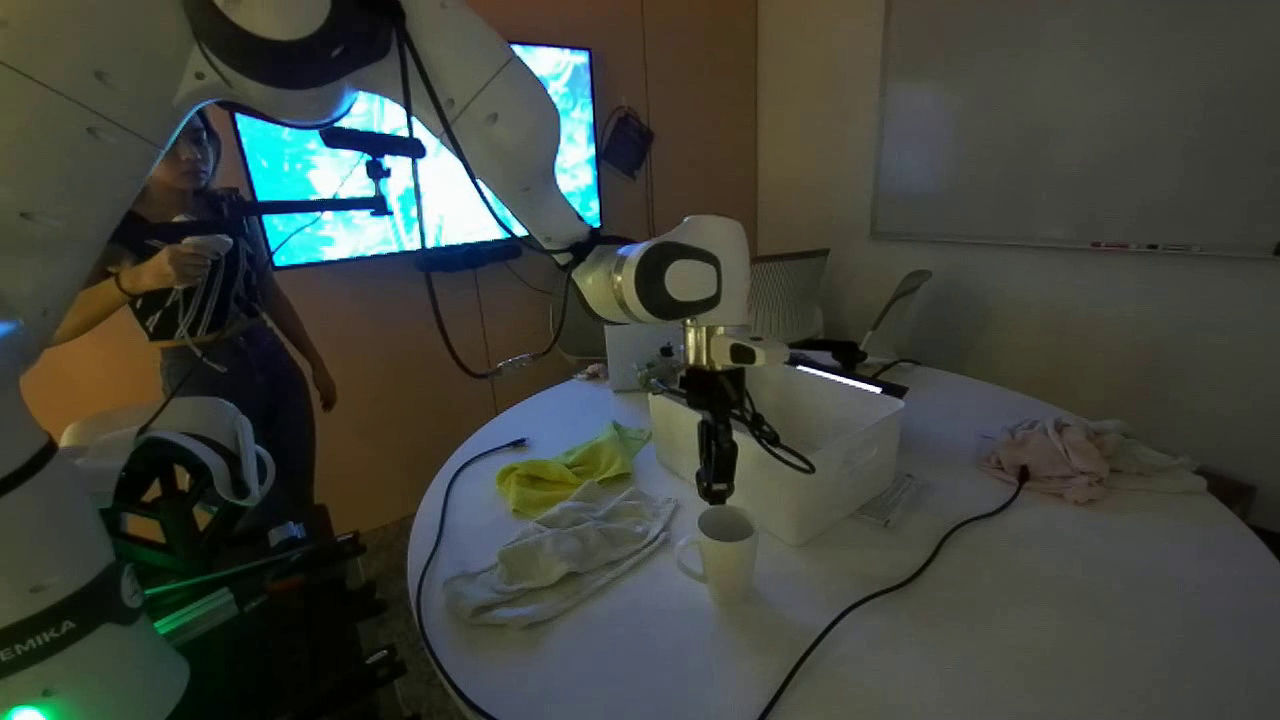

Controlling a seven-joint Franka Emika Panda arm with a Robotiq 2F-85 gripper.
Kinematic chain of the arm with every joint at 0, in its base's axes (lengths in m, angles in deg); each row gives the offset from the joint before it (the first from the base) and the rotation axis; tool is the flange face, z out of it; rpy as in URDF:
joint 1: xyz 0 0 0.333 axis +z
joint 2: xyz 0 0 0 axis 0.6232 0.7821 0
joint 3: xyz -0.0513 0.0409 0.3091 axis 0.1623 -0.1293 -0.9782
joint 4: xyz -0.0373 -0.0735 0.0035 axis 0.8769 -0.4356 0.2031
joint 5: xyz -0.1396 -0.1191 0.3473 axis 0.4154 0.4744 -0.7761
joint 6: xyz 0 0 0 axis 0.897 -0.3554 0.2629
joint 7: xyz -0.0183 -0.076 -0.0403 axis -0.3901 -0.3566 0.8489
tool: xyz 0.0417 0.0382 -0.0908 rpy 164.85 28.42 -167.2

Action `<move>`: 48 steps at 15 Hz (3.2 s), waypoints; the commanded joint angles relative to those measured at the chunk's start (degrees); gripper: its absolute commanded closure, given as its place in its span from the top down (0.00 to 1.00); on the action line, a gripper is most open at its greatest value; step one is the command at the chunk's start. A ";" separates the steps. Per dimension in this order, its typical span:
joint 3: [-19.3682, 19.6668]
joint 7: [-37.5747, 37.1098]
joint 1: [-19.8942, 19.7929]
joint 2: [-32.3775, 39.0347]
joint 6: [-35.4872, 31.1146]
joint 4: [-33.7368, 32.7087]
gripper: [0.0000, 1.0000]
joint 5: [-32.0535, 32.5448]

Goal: Put all the towels in the white basket and the objects into the mug

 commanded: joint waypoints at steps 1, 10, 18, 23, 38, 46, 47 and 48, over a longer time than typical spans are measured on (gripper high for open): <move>-0.28 0.10 -1.46 5.44 1.10 -6.84 0.02 -2.50; 0.59 -0.19 -2.15 9.71 1.37 -11.82 0.02 -3.82; 1.32 -0.68 -1.11 5.96 0.94 -8.34 0.02 -2.81; 2.22 -1.90 -0.39 4.73 2.23 -7.85 0.02 -2.07; 2.76 -3.19 0.75 3.51 5.61 -7.78 0.71 -0.18; 0.29 1.84 0.73 -1.95 4.35 -1.26 1.00 -0.52; -0.63 3.45 0.72 -2.86 4.11 0.22 1.00 -0.61; -1.33 4.63 0.92 -3.55 3.55 1.56 1.00 -0.40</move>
